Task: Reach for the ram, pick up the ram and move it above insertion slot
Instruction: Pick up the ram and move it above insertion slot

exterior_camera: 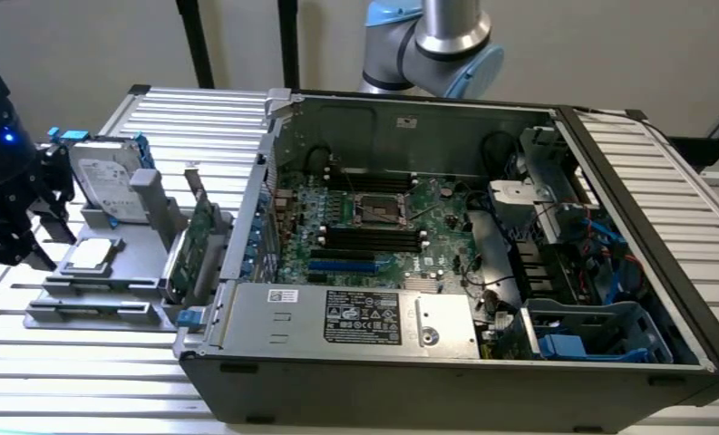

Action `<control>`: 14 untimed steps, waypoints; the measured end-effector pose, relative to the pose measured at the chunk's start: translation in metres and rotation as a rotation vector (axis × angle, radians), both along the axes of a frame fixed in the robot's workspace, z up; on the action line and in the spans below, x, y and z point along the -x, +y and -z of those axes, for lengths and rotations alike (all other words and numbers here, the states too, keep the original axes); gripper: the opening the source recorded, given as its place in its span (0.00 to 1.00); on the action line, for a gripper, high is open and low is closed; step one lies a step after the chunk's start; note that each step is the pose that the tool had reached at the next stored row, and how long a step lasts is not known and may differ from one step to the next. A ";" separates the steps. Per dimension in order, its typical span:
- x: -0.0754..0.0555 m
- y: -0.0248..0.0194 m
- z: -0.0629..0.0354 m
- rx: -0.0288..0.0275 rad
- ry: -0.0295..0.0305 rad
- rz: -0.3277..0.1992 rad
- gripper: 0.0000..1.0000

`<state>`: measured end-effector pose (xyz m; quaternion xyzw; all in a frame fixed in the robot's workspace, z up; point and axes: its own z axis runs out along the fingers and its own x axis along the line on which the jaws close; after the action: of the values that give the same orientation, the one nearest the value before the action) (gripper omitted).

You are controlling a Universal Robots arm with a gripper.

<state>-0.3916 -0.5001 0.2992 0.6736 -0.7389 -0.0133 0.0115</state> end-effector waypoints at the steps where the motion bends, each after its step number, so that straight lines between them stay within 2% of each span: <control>1: 0.000 0.0000 0.0020 -0.0001 -0.0001 0.000 0.42; 14: 0.000 -0.0001 0.0256 0.0000 -0.0001 0.000 0.42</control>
<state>-0.3916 -0.5002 0.2736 0.6736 -0.7389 -0.0133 0.0115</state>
